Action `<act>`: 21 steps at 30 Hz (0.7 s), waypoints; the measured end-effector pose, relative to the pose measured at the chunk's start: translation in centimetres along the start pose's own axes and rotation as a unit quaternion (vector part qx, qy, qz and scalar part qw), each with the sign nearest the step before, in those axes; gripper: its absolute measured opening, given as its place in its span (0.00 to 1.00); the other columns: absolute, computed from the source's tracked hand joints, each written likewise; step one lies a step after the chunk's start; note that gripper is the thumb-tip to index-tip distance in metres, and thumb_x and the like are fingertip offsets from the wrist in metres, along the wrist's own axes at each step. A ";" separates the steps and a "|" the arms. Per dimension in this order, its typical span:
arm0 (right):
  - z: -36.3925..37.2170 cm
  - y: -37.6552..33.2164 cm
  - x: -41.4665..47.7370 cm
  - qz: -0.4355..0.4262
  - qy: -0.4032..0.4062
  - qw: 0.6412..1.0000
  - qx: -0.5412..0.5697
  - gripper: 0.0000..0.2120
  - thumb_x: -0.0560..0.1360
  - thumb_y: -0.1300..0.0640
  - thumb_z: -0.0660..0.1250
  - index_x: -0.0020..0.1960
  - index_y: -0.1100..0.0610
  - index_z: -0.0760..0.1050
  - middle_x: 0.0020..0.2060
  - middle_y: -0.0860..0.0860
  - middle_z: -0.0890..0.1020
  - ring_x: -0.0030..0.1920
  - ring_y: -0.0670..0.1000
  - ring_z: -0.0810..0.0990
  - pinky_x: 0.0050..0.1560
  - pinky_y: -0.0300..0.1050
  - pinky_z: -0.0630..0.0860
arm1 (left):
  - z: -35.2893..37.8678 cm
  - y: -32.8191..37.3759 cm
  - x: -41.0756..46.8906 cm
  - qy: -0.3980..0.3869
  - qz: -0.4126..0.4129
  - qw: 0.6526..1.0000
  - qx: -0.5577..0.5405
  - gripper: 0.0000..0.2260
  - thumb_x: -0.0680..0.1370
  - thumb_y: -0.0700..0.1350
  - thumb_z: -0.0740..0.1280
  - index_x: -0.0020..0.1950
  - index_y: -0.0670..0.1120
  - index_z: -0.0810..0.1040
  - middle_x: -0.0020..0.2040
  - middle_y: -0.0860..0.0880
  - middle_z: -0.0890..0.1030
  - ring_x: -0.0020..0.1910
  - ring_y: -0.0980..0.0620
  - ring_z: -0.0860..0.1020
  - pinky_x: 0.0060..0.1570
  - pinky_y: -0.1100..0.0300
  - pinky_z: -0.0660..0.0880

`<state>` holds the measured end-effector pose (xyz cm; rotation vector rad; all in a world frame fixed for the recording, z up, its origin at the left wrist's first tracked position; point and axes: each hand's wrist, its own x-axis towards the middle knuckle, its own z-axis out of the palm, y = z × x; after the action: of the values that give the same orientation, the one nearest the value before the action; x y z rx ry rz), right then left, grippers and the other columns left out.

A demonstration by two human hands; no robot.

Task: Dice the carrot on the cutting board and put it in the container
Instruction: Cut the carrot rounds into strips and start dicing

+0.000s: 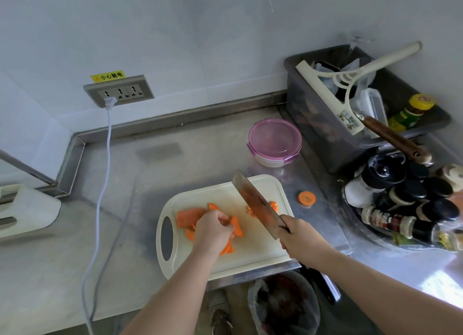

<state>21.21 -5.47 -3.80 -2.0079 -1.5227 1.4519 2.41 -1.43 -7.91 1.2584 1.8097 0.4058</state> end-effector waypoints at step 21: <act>4.7 0.9 1.2 -0.015 0.002 0.985 -0.172 0.08 0.83 0.55 0.52 0.57 0.55 0.67 0.44 0.52 0.77 0.43 0.51 0.77 0.40 0.43 0.76 | 1.3 2.0 0.1 -0.009 -0.021 1.000 -0.005 0.14 0.76 0.35 0.64 0.61 0.43 0.78 0.52 0.46 0.81 0.53 0.45 0.80 0.55 0.51 0.77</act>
<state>17.91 -6.51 -7.35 -2.1555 -1.9027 1.2397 4.59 -0.73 -7.32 1.2108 1.8140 0.3776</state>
